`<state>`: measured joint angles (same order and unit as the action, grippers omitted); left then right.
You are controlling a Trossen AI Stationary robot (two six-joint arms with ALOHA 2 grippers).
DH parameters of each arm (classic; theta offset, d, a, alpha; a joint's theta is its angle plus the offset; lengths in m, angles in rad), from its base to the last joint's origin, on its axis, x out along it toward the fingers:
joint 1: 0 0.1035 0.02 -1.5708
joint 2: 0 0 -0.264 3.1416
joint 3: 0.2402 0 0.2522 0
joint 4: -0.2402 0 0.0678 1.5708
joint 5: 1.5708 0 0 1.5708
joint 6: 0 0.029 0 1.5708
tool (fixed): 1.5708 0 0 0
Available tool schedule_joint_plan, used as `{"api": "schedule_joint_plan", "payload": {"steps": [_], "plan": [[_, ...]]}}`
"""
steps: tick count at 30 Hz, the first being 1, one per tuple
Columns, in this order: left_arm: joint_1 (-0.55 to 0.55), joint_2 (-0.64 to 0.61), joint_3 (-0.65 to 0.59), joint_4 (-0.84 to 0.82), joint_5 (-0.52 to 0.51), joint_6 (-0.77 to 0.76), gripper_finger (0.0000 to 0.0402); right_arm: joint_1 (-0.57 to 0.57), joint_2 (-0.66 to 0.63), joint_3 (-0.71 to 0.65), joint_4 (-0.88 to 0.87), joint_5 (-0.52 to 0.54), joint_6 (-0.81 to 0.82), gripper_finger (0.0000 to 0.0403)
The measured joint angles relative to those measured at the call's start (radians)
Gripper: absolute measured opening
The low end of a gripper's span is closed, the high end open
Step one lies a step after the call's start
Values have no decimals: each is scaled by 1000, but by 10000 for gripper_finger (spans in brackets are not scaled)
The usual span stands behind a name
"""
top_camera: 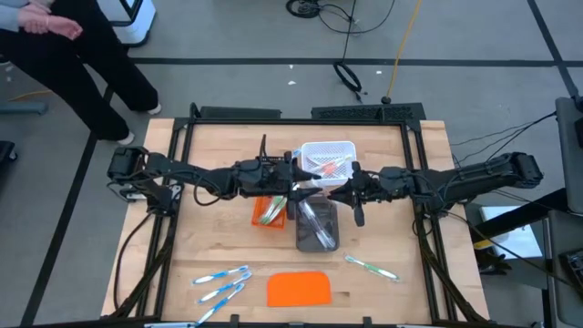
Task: Pick & Place Toothbrushes
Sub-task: Put the orange toothbrush into the white bin
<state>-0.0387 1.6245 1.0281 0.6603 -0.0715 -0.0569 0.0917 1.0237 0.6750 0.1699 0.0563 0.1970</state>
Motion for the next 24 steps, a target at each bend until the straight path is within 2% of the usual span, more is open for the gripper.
{"api": "schedule_joint_plan", "payload": {"steps": [6, 8, 11, 18, 24], "plan": [[0, 0, 0, -1, 20, 34, 40, 0, 0, 0, 4, -1, 0, 14], [0, 0, 0, -3, 27, 41, 13, 1, 0, 0, 4, -1, 0, 14], [1, 0, 0, -4, 24, 46, 16, 1, 0, 0, 5, 0, 0, 15], [2, 0, 0, -7, 18, 59, 7, 1, 0, 0, 6, -1, -9, 50], [12, 0, 0, -46, -1, 58, 6, 0, -19, -1, 5, 0, -65, 56]]}}
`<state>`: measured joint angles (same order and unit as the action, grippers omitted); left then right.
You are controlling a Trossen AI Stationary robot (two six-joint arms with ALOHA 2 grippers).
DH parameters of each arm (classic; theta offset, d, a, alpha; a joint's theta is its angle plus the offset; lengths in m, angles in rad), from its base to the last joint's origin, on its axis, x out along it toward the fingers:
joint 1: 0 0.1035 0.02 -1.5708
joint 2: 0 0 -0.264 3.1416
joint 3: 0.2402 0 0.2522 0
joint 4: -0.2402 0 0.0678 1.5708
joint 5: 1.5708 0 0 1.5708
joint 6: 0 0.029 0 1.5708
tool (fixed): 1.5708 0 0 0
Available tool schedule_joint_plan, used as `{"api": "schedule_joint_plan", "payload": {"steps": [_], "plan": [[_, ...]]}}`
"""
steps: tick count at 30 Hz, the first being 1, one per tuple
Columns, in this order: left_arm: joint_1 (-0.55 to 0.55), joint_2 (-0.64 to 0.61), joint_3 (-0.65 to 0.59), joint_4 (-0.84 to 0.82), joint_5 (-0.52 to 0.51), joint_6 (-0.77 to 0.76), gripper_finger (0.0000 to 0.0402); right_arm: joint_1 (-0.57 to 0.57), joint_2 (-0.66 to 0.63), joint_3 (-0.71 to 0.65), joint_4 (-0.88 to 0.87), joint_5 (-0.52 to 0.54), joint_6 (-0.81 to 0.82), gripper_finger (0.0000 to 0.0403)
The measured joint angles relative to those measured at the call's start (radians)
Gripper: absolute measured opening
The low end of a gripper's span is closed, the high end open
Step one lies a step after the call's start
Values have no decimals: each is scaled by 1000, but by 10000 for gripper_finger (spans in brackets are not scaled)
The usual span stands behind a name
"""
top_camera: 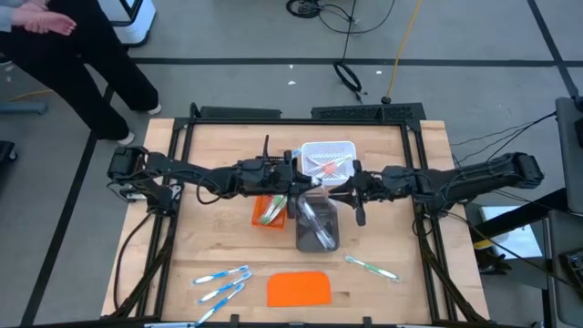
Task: Pick & Place Toothbrushes
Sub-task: Put the orange toothbrush into the white bin
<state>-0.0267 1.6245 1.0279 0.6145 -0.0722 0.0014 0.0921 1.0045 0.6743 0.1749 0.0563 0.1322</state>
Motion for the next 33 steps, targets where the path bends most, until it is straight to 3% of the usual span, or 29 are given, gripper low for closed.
{"api": "schedule_joint_plan", "payload": {"steps": [15, 25, 33], "plan": [[94, 0, 5, -35, -56, 18, 3, 0, -69, 0, -60, 0, -14, 58], [154, 1, 195, -410, -137, 84, 3, -1, -70, 0, -60, 0, -14, 59], [210, 45, 208, -412, -119, 74, 3, 0, -70, 0, -59, -1, -14, 59]]}}
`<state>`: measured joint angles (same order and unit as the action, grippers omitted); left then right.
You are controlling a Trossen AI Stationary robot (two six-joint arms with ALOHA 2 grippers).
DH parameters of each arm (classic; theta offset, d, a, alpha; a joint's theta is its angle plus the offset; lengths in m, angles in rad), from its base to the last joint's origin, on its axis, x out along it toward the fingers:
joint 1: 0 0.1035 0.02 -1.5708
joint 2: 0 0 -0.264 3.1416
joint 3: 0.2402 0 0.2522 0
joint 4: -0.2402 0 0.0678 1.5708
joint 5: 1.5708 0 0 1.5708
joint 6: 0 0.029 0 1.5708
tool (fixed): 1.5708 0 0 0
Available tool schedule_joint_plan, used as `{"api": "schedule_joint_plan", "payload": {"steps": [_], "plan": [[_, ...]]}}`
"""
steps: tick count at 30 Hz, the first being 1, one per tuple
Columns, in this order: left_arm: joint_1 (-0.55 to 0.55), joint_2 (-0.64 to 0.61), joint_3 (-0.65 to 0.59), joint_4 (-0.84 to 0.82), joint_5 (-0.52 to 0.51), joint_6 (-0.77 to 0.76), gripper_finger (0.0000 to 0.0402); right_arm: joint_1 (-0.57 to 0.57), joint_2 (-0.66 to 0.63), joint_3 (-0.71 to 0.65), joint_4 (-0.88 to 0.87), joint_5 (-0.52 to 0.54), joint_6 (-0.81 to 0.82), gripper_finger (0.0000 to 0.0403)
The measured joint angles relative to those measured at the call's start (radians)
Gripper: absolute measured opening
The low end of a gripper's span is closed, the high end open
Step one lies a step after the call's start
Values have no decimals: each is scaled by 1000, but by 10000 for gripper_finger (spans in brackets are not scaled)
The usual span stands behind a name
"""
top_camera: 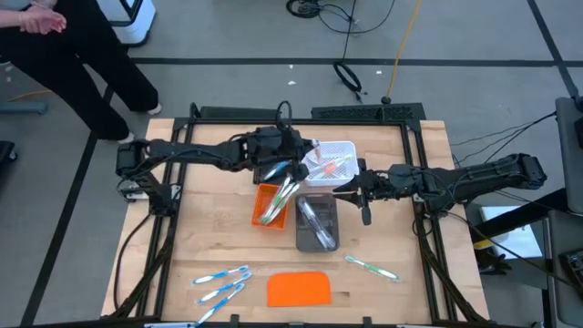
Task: Pick & Place Toothbrushes
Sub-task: Put the orange toothbrush into the white bin
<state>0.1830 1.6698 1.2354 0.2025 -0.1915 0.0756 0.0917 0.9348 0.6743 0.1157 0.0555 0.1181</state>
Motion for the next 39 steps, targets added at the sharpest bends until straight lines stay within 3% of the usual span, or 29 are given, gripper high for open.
{"api": "schedule_joint_plan", "payload": {"steps": [5, 17, 25, 39], "plan": [[21, 86, 59, -49, -28, 5, 3, 0, 0, 0, -1, 0, 0, 59], [58, 357, 453, -514, -27, 63, 3, 1, 0, 0, -27, -6, 16, 59], [67, 374, 472, -560, 16, 53, 3, 2, 0, 0, -35, -5, 1, 59], [64, 374, 472, -579, -9, 27, 46, 2, 0, 0, -38, -5, 1, 59]]}}
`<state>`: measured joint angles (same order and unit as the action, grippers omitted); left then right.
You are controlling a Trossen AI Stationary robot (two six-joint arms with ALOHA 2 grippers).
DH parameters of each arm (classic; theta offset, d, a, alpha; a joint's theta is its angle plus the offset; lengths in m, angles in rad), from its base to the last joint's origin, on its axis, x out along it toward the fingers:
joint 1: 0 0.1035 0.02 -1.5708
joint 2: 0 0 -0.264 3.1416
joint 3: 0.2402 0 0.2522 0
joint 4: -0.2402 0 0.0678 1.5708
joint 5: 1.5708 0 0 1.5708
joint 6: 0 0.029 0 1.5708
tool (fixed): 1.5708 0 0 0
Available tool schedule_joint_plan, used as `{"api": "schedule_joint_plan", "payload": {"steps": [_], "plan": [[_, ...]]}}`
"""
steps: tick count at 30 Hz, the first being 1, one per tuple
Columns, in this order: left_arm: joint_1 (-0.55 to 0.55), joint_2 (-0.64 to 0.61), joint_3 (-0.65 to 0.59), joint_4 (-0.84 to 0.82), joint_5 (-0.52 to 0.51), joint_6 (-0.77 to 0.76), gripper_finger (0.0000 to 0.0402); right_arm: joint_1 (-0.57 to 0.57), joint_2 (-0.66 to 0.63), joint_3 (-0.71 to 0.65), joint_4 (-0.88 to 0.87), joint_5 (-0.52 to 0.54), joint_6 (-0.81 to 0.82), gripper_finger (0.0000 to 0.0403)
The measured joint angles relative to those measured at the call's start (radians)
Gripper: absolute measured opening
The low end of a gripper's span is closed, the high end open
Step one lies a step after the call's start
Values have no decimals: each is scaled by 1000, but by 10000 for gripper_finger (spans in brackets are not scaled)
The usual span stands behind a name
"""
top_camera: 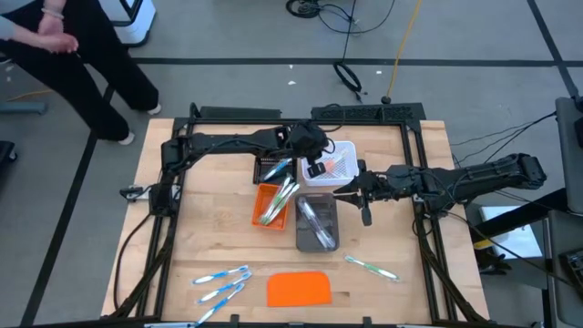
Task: Pick & Place Toothbrushes
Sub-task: Put the orange toothbrush into the white bin, then put the blue toothbrush into the black bin
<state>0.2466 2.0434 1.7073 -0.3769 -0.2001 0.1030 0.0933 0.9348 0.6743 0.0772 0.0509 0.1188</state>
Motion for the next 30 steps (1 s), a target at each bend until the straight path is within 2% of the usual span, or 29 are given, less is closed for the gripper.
{"api": "schedule_joint_plan", "payload": {"steps": [9, 15, 22, 25, 30], "plan": [[-6, 0, 0, -4, -18, 0, 135, 0, 0, 0, -4, 0, 0, 59], [-15, 0, 0, 14, -11, 2, 173, 0, 0, 0, -10, 0, 0, 59], [-25, 0, 0, 37, 12, 4, 202, 0, 0, 0, -13, 0, 0, 59], [-25, 0, 0, 29, -27, 12, 206, 0, 0, 0, -18, 0, 0, 59], [-25, -16, -1, -88, -53, 11, 207, 0, 0, 0, -19, 0, 0, 59]]}}
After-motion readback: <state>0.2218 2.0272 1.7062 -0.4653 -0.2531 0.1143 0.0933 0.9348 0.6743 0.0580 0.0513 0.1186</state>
